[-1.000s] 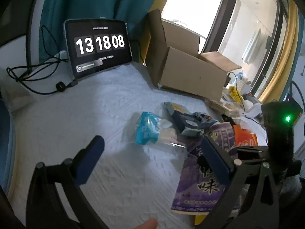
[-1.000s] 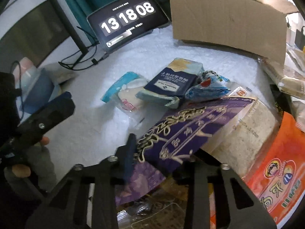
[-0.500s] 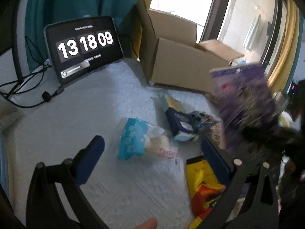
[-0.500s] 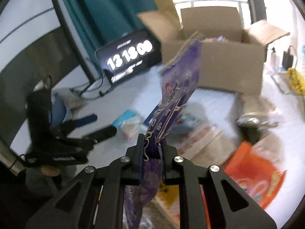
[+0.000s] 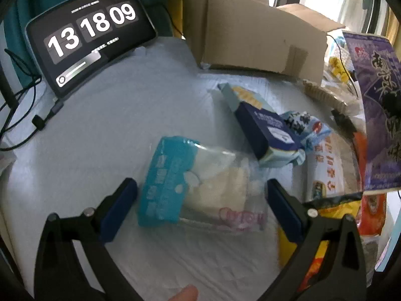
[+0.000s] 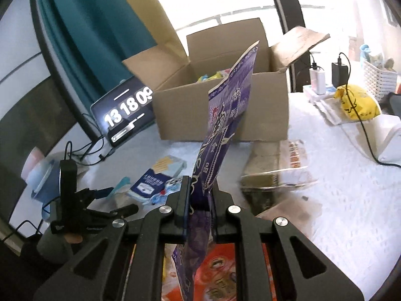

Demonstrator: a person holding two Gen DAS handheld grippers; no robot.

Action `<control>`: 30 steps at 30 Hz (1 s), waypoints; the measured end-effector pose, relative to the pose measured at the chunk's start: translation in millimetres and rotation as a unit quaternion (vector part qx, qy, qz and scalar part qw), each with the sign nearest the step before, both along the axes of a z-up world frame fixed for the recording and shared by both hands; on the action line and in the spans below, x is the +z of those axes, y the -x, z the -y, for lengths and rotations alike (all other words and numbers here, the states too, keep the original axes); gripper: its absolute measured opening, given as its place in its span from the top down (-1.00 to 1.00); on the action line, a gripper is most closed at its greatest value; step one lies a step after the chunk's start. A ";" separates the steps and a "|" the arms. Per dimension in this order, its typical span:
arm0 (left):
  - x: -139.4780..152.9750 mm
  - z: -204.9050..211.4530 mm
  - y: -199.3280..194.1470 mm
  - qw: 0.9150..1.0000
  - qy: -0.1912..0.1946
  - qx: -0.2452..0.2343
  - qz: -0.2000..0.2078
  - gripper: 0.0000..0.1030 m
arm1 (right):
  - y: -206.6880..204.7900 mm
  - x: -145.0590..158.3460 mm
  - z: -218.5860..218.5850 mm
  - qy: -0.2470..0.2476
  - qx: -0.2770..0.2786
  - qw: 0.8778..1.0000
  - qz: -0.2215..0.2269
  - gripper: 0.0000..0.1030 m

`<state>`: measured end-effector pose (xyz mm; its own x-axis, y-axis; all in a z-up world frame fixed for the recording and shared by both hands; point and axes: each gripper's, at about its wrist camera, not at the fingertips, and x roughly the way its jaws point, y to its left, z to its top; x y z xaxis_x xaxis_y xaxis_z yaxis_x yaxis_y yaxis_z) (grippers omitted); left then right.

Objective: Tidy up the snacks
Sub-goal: 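Grasp the blue tissue packet with left while right holds the purple bag raised, then carry both bags over the cardboard box and open both grippers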

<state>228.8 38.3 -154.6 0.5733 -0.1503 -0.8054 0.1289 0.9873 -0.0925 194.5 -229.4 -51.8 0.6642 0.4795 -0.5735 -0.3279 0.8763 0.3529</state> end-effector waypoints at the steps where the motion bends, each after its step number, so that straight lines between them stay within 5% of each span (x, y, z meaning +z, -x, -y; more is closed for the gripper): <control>1: -2.1 -0.2 -0.9 1.000 0.001 -0.001 -0.007 -0.97 | -1.5 0.0 1.0 -0.001 -0.002 1.000 0.001 0.73; 5: -0.1 -1.4 3.5 1.000 -0.005 -0.010 0.001 -0.66 | -2.0 3.9 7.1 -0.004 -0.006 1.000 0.007 0.73; 7: 1.0 -3.5 5.6 1.000 -0.002 -0.011 0.003 -0.31 | -1.2 7.8 8.8 -0.005 -0.007 1.000 0.012 0.73; 13: 15.4 -12.7 22.4 1.000 0.017 -0.006 0.018 -0.28 | 3.0 25.9 10.8 0.004 -0.006 0.999 0.034 0.73; 30: 119.8 -12.7 31.2 0.989 0.030 -0.002 0.147 -0.28 | -0.8 72.4 32.0 0.013 -0.023 0.995 0.092 0.73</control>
<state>197.6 51.0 -34.7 0.7805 -0.1945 -0.5941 0.1620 0.9808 -0.1083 195.3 -261.4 20.7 0.7805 0.4331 -0.4508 -0.3445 0.8998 0.2679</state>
